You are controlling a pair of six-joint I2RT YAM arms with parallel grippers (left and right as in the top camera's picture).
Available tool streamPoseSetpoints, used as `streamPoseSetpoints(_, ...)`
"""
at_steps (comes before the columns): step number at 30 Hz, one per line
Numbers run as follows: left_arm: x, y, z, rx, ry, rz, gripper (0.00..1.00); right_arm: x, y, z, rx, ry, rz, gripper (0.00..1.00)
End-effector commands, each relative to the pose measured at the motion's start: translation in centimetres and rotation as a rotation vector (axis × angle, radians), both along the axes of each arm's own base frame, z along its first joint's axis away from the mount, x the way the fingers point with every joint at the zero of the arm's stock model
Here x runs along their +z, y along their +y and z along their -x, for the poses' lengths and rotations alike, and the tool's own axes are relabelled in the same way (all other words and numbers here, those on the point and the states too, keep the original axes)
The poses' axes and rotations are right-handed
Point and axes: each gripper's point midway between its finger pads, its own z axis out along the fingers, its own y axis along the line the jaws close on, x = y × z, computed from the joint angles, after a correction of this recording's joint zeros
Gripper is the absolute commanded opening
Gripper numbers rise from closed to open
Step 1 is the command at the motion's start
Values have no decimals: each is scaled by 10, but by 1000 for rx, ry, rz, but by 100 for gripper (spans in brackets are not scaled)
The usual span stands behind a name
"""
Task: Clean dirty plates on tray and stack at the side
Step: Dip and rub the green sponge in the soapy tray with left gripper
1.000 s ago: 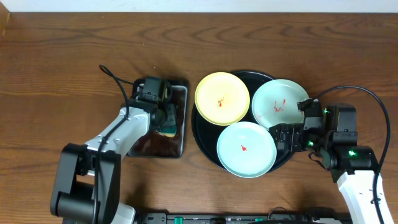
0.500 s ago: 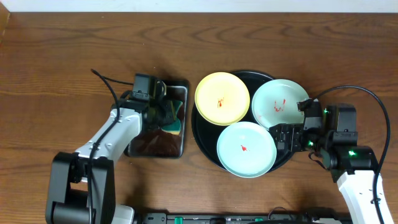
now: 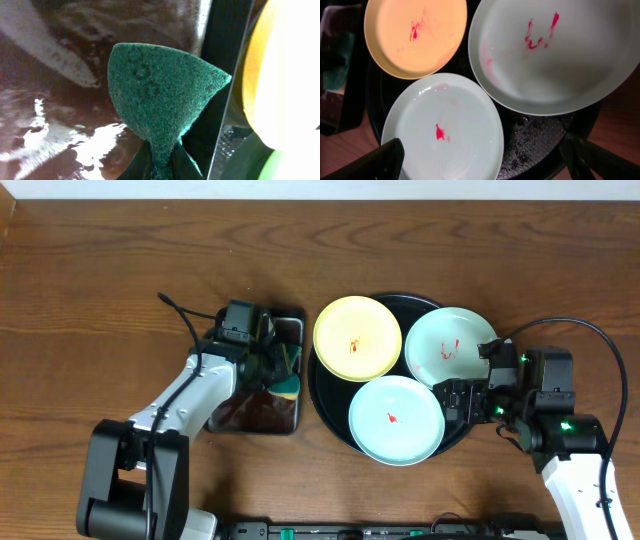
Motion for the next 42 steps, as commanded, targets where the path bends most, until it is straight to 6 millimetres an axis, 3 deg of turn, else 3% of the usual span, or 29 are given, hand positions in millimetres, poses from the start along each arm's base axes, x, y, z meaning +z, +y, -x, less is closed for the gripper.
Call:
streamPoseSetpoints(1, -3, -14, 7, -12, 33, 48, 8, 7, 4, -3, 7, -14, -11, 99)
streamPoseSetpoints(8, -1, -19, 6, -28, 17, 49, 7, 7, 4, -3, 7, -14, -11, 99)
streamPoseSetpoints(13, 0, -11, 1, -14, -8, 16, 7, 7, 4, -3, 7, -13, -11, 99)
streamPoseSetpoints(20, 34, 10, -13, -32, -130, 46, 7, 7, 4, -3, 7, -13, -10, 99)
streamPoseSetpoints(25, 68, 1, -11, -223, -254, 241, 7, 7, 4, -3, 7, -14, -10, 99)
streamPoseSetpoints(31, 71, 22, -13, -222, -278, 263, 7, 7, 3, -3, 3, -13, -5, 99)
streamPoseSetpoints(42, 111, 24, -6, -321, -416, 523, 7, 6, 3, -3, 3, -13, -5, 99)
